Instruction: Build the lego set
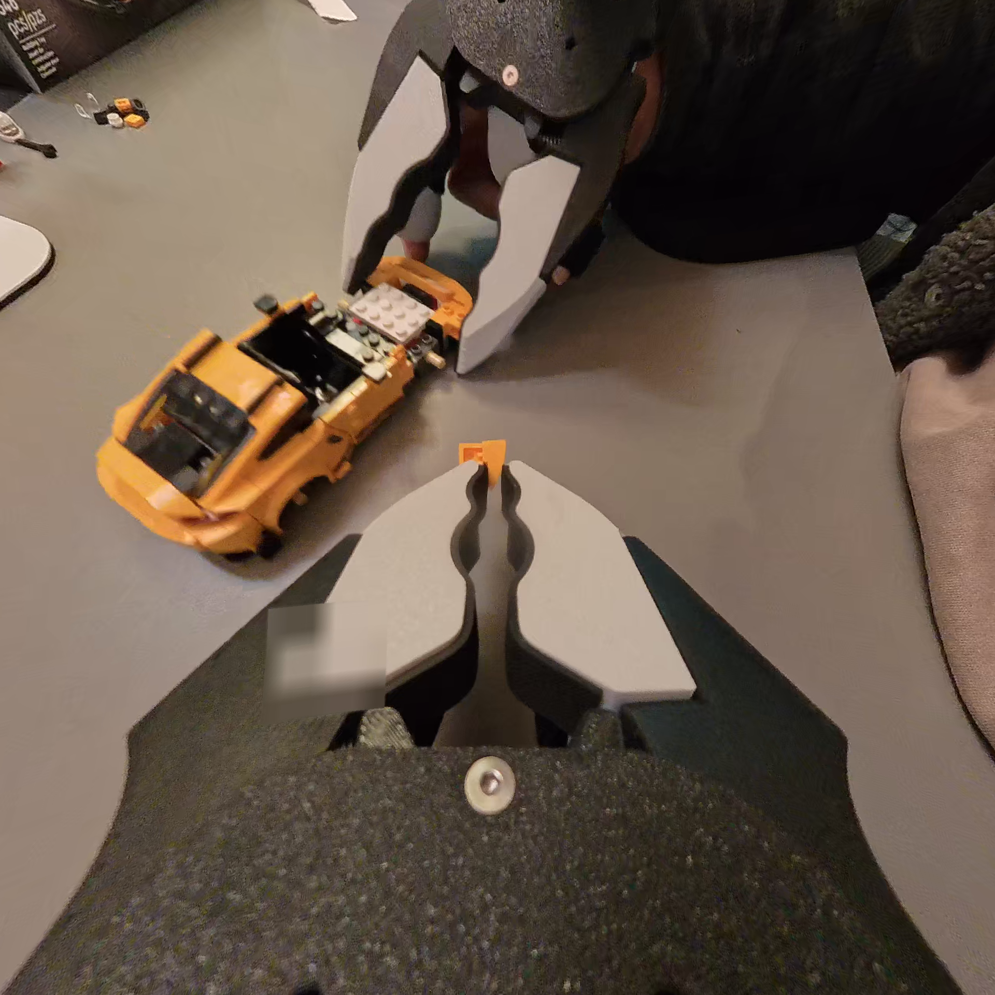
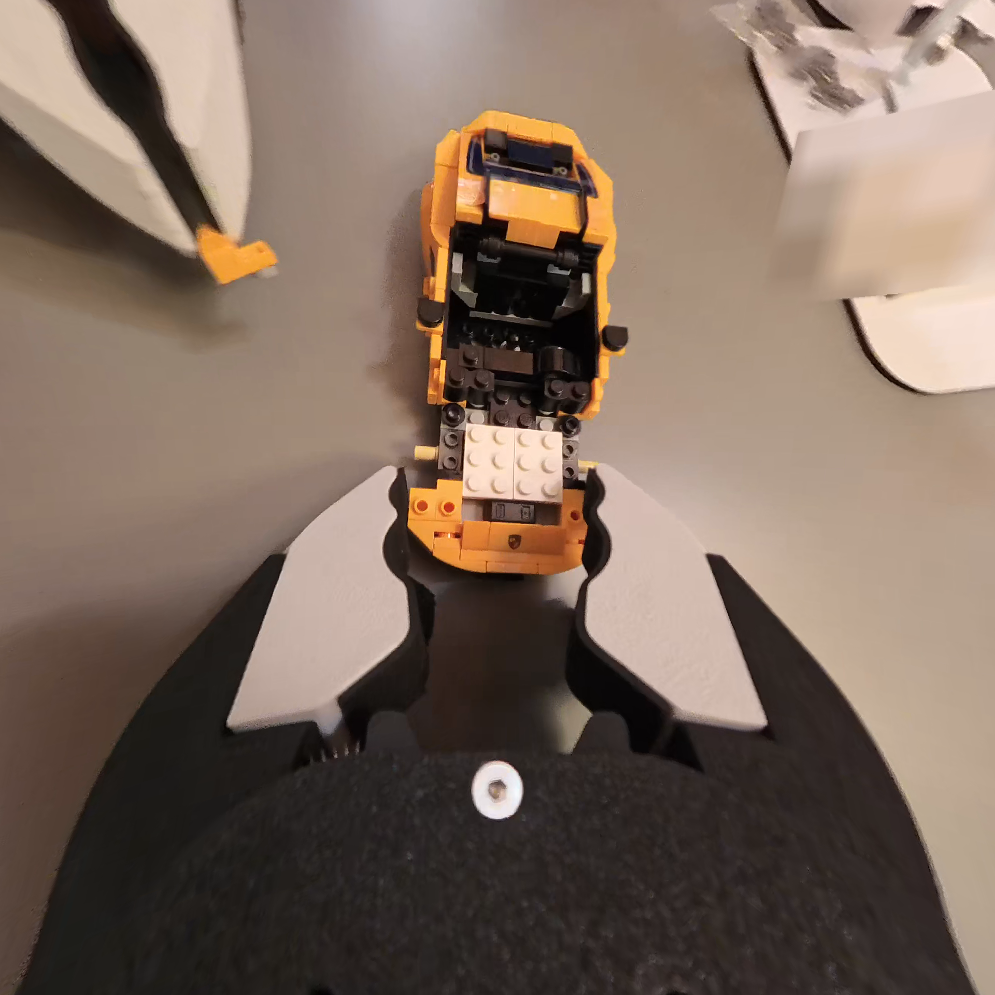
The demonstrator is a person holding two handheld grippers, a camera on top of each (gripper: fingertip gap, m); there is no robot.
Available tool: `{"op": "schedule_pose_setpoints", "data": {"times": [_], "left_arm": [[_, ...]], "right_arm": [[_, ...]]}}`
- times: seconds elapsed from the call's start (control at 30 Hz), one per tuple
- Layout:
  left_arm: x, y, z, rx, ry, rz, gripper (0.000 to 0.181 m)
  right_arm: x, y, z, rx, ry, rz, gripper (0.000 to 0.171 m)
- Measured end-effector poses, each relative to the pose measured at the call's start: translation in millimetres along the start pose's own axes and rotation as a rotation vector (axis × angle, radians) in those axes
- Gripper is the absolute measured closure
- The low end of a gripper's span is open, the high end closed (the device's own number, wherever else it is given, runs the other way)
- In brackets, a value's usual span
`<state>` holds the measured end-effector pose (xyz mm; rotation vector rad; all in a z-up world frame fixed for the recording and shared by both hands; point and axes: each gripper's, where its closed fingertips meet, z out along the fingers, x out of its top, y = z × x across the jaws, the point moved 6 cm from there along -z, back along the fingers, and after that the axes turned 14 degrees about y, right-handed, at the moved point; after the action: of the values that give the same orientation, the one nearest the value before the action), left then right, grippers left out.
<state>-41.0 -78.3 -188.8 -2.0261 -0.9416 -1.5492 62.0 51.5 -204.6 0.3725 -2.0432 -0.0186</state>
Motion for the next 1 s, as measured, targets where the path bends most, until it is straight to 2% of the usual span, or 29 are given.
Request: {"op": "schedule_pose_setpoints", "data": {"times": [0.23,0.6,0.8,1.0], "left_arm": [[8.6,8.4,-1.9,-0.058,0.061,-0.002,0.177],[7.2,11.3,-1.1,-0.073,0.051,-0.004,0.177],[6.4,12.1,-0.5,-0.075,0.048,-0.002,0.177],[7.9,15.8,0.6,-0.109,0.067,-0.031,0.177]], "right_arm": [[6.8,-27.6,2.4,0.167,0.039,-0.096,0.108],[8.9,-28.1,1.1,0.172,0.060,-0.124,0.108],[17.1,-23.2,-6.0,0.155,0.098,-0.110,0.102],[32.4,-38.4,-9.5,0.205,0.194,-0.171,0.118]]}}
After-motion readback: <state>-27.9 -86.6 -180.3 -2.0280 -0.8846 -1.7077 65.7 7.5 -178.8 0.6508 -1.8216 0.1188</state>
